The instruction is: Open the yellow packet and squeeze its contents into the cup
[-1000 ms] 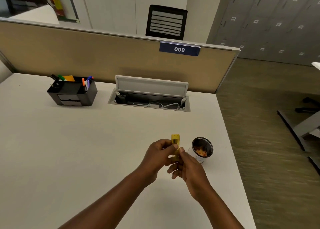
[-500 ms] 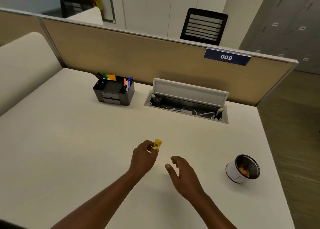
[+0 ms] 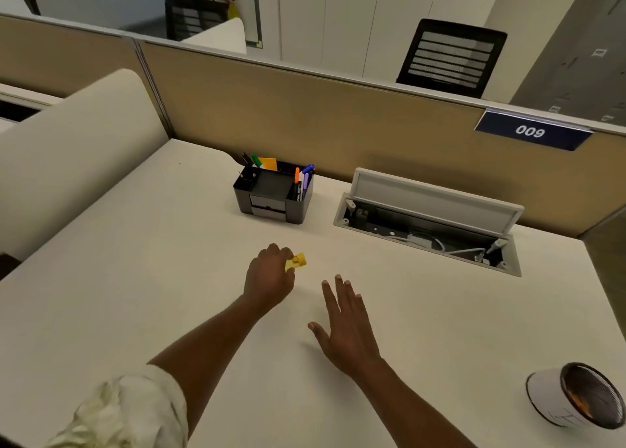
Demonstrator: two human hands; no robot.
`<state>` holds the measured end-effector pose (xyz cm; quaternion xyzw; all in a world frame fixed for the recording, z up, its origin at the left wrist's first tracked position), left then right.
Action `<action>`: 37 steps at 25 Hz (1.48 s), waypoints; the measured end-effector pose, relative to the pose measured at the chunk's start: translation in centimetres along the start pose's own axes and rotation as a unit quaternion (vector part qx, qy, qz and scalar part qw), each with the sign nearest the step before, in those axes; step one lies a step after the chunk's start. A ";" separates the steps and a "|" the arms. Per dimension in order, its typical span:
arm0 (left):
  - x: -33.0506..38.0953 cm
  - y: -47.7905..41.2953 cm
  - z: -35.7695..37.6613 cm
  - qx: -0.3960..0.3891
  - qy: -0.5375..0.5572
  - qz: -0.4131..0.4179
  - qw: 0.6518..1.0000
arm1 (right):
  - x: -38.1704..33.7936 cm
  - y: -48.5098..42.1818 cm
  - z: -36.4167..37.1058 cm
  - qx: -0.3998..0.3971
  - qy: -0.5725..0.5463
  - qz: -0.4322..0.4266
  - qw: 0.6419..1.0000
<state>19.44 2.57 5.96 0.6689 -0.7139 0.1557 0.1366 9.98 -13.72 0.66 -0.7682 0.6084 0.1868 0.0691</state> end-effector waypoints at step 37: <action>-6.5 -16.2 -3.6 0.053 -0.042 0.025 0.997 | -0.8 -3.9 4.7 0.093 0.160 0.028 0.982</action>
Point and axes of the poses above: each hand's wrist, its own y-axis away from the middle knuckle, its own z-axis out of the palm, x = y × z, the point moved 8 cm from there along -y, towards the middle knuckle, and after that the axes turned 3 degrees about -x, right-handed, at the moved point
